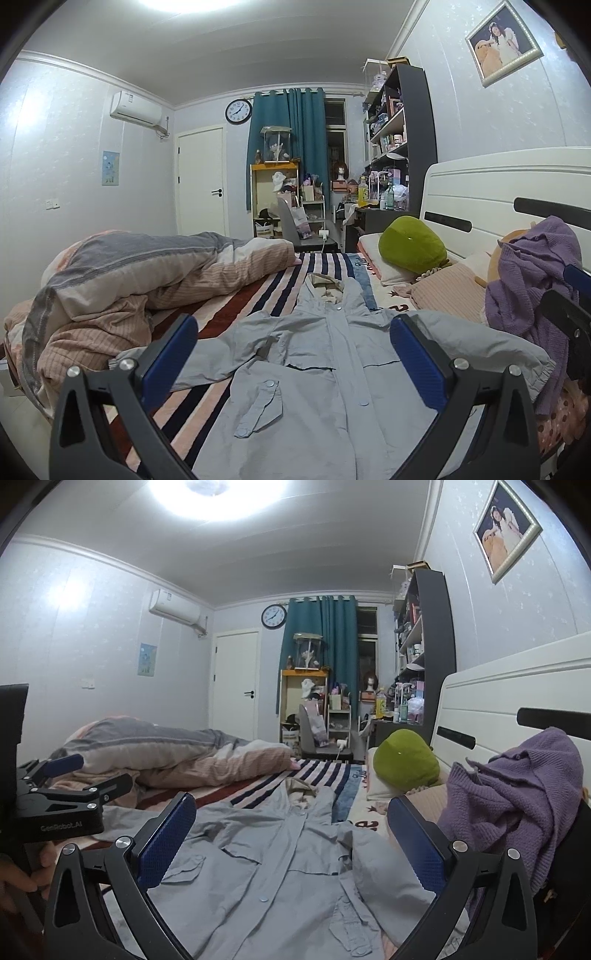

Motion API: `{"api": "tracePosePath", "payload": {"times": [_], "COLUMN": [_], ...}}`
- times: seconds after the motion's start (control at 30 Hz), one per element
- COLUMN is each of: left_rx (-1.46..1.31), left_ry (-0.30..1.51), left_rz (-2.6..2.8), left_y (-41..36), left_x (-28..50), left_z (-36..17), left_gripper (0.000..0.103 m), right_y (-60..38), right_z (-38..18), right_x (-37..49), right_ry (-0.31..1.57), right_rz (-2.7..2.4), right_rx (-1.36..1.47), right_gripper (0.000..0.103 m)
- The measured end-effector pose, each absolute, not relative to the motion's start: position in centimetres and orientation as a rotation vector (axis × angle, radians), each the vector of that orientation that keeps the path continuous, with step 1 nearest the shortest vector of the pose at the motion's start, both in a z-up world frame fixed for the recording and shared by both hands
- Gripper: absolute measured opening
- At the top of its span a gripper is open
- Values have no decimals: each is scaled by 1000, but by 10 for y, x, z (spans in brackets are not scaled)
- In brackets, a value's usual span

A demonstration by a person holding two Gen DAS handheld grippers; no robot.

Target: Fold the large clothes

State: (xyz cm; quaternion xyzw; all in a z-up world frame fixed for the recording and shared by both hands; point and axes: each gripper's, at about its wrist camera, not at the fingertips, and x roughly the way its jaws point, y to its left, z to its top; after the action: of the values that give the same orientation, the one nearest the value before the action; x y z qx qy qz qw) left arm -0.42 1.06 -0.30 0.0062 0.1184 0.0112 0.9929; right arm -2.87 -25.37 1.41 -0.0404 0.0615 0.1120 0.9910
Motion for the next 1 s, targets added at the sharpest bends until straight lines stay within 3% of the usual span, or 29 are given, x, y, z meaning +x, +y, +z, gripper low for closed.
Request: {"api": "tracePosePath", "payload": {"times": [1.0], "left_rx": [14], "left_ry": [240], "left_rz": [34], "left_y": [15], "left_x": [-6], "left_z": [-2], "left_gripper": [102], "right_y": [-254], "right_z": [13], "right_x": [-29], "right_ry": [132], "right_rz": [218], "right_rx": [-71], "right_gripper": [103]}}
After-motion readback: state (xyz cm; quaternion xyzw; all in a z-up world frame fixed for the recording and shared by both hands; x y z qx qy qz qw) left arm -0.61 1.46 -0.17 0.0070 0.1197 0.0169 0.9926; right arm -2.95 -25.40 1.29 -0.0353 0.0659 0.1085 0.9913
